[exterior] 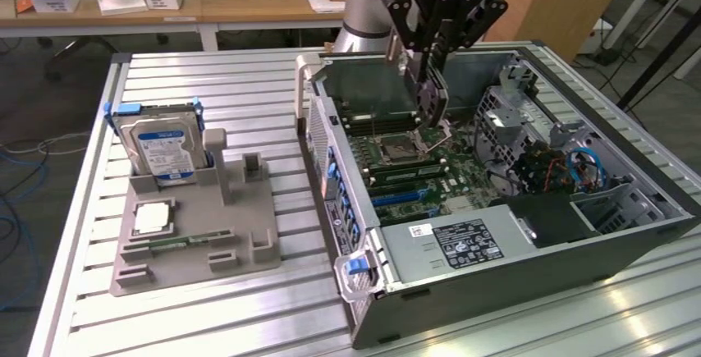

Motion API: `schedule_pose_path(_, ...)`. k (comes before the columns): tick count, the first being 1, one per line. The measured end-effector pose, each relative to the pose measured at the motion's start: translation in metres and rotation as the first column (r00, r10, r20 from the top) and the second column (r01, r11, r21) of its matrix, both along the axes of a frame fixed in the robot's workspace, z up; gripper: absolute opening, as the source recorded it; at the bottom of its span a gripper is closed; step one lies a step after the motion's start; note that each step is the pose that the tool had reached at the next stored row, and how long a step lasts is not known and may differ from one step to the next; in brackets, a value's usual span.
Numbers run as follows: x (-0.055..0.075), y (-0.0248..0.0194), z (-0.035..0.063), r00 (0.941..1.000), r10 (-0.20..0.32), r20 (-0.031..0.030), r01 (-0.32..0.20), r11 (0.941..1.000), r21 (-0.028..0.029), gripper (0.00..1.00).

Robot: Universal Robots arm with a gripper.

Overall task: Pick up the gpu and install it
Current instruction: 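Pick up the gpu and move the gpu toward the slot, then insert the gpu into the slot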

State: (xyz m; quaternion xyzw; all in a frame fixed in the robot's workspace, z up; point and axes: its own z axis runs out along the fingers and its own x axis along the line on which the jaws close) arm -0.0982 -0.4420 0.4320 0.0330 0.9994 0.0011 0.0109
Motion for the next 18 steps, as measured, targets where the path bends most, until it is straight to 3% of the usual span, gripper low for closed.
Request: schedule_pose_path(18,0.0036,0.0000,0.0000,1.0000,0.002,0.0000,-0.002,1.0000,0.0000,0.26)
